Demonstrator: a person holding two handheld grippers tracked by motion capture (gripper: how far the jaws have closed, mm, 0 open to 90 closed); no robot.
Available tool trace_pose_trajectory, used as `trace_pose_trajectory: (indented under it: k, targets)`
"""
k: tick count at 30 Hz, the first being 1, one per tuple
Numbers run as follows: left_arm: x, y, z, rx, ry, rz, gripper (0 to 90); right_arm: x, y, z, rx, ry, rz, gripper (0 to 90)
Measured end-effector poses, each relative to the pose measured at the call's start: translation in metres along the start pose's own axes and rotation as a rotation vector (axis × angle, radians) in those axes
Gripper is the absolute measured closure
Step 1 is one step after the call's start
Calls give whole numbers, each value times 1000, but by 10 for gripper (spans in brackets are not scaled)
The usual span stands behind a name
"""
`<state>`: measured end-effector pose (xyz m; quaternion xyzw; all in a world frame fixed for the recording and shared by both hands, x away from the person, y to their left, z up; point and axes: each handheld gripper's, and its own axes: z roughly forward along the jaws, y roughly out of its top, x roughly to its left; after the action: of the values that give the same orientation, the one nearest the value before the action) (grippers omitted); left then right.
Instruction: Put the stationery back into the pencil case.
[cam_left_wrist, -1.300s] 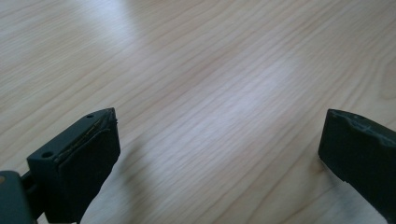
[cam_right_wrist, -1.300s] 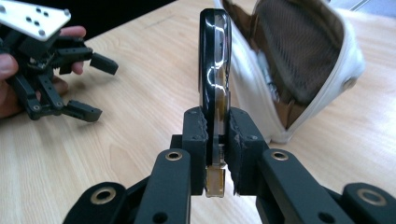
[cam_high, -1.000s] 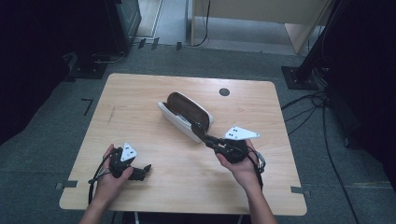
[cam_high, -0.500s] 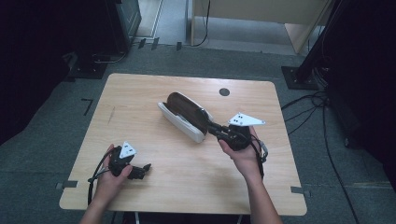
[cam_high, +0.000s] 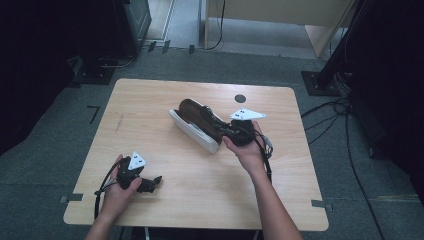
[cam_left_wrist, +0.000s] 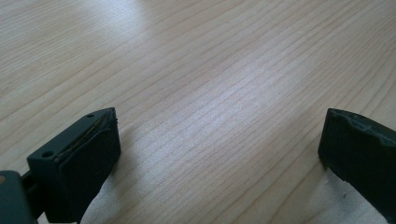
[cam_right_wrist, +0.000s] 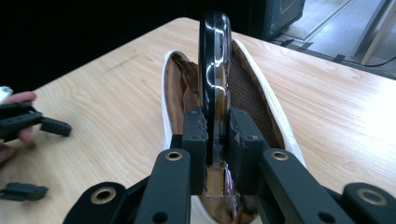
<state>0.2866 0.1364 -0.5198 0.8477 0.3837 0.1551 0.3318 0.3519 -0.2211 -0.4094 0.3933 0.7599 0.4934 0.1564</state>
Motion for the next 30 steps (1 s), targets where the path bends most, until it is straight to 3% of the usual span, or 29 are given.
trace_pose_trajectory:
  k: [9, 19, 30]
  targets:
    - [0, 0, 0, 0, -4, 5, 0, -6, -8, 35, 60, -18, -11, 788]
    - [-1, 0, 0, -1, -10, 7, 0, -6, -16, 55, 113, -25, -28, 787]
    - [-1, 0, 0, -1, -10, 7, 0, -13, -26, 78, 206, -18, 4, 782]
